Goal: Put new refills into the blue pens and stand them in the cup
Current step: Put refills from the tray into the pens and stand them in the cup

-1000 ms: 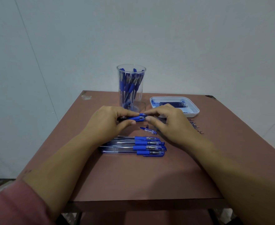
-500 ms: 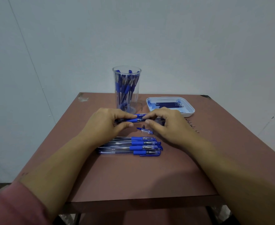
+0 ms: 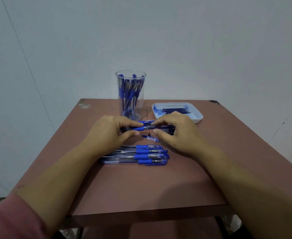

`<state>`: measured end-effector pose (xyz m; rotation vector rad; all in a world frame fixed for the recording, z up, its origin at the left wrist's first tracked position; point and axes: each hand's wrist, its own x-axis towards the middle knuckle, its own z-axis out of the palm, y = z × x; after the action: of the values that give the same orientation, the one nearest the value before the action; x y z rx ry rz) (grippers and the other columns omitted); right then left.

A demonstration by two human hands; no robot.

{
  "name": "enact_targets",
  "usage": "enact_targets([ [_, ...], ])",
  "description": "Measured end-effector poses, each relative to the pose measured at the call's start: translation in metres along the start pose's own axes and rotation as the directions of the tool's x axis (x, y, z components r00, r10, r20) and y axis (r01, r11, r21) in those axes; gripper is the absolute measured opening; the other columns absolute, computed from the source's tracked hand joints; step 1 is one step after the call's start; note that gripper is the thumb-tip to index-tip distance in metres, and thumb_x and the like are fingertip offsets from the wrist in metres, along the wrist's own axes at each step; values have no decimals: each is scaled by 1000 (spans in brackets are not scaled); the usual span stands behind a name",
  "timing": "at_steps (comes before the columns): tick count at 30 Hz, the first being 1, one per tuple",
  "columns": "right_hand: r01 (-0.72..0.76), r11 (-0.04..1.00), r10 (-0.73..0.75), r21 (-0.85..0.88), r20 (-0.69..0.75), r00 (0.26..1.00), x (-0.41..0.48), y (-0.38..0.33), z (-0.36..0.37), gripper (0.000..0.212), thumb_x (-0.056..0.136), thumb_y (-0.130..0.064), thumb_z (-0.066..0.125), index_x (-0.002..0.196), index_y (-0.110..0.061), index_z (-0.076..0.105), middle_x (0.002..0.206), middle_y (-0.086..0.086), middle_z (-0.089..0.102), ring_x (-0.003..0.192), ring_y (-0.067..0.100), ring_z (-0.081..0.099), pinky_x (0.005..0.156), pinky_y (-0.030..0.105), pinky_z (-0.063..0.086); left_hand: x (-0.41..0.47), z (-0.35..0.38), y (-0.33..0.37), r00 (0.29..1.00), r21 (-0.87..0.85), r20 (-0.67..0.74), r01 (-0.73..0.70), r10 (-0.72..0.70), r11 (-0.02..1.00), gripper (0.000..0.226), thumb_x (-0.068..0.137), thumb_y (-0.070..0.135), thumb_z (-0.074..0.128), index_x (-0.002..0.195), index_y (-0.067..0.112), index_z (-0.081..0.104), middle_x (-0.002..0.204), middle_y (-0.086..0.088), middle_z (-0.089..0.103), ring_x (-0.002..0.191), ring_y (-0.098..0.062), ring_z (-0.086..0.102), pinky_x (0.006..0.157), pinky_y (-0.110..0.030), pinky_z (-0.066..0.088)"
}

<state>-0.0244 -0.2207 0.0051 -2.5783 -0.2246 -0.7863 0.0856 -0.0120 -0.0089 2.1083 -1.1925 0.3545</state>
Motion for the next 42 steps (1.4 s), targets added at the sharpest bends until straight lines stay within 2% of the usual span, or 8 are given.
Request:
enact_targets([
  [7,-3,1000,4,22,-35,999,0,15,2,17,86,-25,71,102,-31,75,79,-32,58,83,5,54,73,17,40,0,-1,-3,1000,-7,9,22,-22,1000,30,82,36,74,111,41,71,96,16,73,80,-3,65,73,-28,54],
  [12,-59,998,61,24,-92,994,-6,36,-7,12,86,-20,68,95,-22,76,85,-26,62,84,17,61,79,38,50,1,-6,-10,994,-29,-43,98,-99,995,29,81,36,75,109,39,72,100,16,73,88,-4,66,80,-31,55],
  [16,-142,989,141,-34,-41,989,-9,54,-11,11,88,-17,69,93,-25,74,82,-31,58,88,14,57,89,45,47,1,-8,-11,992,-44,-42,114,-116,993,30,80,36,75,109,41,71,99,18,73,90,-1,65,81,-31,55],
  [19,-178,979,183,-104,36,983,-9,59,-12,11,90,-24,67,94,-33,72,83,-33,55,94,9,51,95,41,39,0,-8,-12,991,-46,-42,121,-123,992,29,80,35,75,109,41,71,99,19,72,89,1,65,81,-28,54],
  [25,-198,964,208,-176,42,977,-4,62,-20,12,92,-27,63,98,-35,71,97,-20,61,101,3,39,87,28,22,2,-8,-12,991,-40,-39,128,-129,991,30,81,35,75,110,40,71,99,19,72,87,3,63,78,-18,51],
  [32,-298,941,325,-162,175,929,40,79,-36,12,91,-36,64,96,-46,69,110,-9,61,110,18,50,97,41,42,3,-8,-14,991,-38,-38,125,-127,991,30,81,36,74,110,41,70,96,22,71,88,5,63,77,-15,50],
  [35,-312,931,355,-189,274,894,56,84,-38,15,89,-32,69,103,-35,73,114,-5,62,103,14,52,86,31,40,3,-8,-15,990,-31,-31,133,-134,991,30,80,39,73,109,44,69,93,25,69,91,8,61,75,-8,46],
  [42,-370,911,411,-180,417,810,72,94,-32,19,81,-27,77,101,-27,75,93,-15,67,86,-2,58,75,20,42,5,-7,-17,991,-23,-28,128,-129,991,30,80,42,71,110,45,69,100,23,71,91,6,62,80,-18,51],
])
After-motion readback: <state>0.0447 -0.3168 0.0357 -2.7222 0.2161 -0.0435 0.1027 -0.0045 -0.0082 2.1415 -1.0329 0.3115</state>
